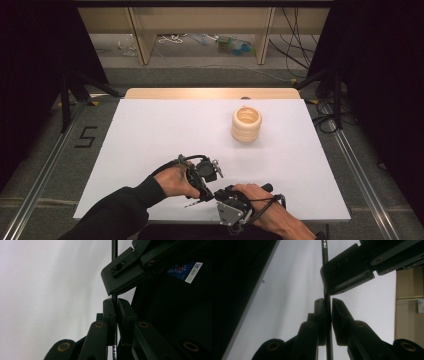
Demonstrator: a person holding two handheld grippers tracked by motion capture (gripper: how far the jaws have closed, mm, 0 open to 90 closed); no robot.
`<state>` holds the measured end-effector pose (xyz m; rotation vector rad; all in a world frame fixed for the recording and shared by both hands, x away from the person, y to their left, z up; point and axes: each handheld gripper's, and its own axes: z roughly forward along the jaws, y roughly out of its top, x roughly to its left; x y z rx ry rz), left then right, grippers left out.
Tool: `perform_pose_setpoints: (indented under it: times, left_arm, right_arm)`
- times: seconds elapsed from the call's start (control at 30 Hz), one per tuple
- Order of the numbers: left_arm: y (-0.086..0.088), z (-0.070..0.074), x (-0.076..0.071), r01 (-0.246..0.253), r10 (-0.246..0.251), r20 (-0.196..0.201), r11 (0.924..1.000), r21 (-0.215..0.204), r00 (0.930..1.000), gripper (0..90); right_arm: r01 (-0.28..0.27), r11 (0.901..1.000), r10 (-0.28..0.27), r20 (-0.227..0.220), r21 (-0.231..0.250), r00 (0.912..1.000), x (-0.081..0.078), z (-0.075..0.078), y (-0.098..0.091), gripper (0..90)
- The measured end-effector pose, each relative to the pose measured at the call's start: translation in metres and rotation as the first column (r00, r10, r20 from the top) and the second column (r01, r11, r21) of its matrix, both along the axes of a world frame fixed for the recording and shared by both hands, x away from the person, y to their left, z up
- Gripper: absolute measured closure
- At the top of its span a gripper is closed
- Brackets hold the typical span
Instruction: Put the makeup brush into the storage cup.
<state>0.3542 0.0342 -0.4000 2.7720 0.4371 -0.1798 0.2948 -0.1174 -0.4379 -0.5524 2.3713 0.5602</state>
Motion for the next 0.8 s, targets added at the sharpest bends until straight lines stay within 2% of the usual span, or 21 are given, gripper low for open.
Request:
perform_pose_setpoints:
  times: [0.33,0.4,0.5,0.53,0.8]
  left_arm:
    - [-0.0008,-0.0007,-0.0002,0.004,-0.004,-0.001,1.0,0.006,1.0,85.5]
    - [-0.001,-0.0008,-0.0002,0.006,-0.006,-0.002,1.0,0.007,1.0,85.6]
    - [-0.0015,-0.0009,-0.0003,0.009,-0.009,-0.007,0.9999,0.012,0.9999,85.5]
    - [-0.0016,-0.0012,-0.0001,0.013,-0.013,-0.007,0.9998,0.015,0.9999,85.5]
    - [-0.0012,-0.0019,-0.0001,0.014,-0.014,-0.017,0.9999,0.006,0.9998,83.4]
  right_arm:
    - [-0.001,1.0,0.001,-0.001,-0.008,1.0,-0.001,-0.001,0.0005,85.0]
    - [-0.029,0.9996,0.029,-0.007,-0.003,0.9996,0.0005,-0.0023,0.0012,85.2]
    - [-0.022,0.9997,0.022,-0.004,-0.007,0.9998,-0.0007,-0.0022,0.0011,85.5]
    - [-0.036,0.9993,0.036,-0.003,-0.013,0.9994,-0.0001,-0.0021,0.0013,85.6]
    - [-0.029,0.9994,0.029,-0.015,-0.019,0.9995,-0.0012,-0.0024,0.0004,85.8]
